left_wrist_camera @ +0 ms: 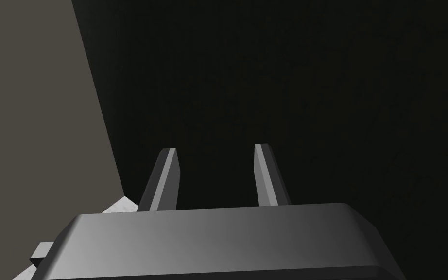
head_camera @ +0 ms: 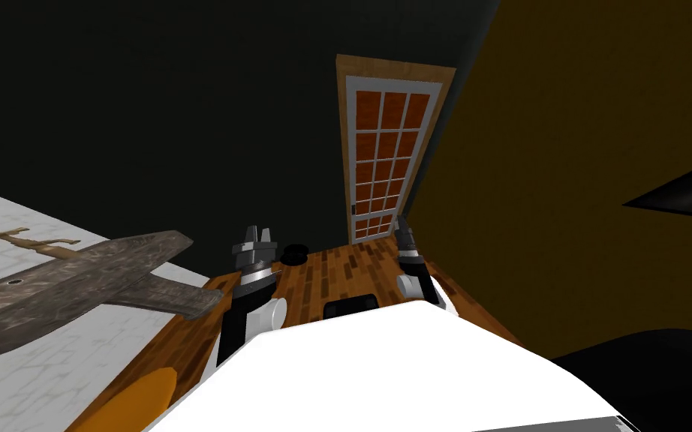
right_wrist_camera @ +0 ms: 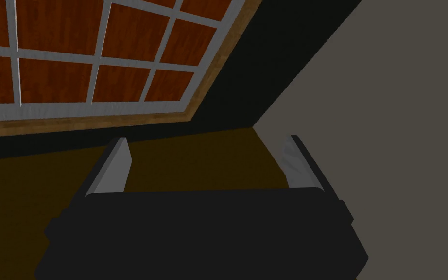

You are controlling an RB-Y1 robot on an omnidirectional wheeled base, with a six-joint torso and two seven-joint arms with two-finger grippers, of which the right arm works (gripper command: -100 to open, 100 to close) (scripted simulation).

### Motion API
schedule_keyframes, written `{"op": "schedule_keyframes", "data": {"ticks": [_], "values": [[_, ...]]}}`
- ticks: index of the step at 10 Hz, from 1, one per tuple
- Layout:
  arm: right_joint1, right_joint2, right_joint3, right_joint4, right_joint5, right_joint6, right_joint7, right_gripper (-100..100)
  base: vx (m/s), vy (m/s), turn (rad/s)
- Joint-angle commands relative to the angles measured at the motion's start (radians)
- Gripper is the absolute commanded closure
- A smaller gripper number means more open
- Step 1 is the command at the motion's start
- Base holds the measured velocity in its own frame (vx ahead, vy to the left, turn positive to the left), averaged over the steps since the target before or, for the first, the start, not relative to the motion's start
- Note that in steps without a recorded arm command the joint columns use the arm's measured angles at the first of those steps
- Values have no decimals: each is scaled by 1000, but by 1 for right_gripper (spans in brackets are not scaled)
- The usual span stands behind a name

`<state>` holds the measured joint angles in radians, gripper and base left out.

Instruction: Pull the door open

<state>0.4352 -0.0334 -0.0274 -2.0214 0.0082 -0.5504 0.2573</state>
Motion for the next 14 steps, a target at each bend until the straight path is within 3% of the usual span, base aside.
{"op": "schedule_keyframes", "data": {"ticks": [1,14], "values": [[-11,-4,-2,35,14,-11,27,-100,95,14,-11],[-113,-53,-48,351,124,-109,231,-100,100,15,-12]]}}
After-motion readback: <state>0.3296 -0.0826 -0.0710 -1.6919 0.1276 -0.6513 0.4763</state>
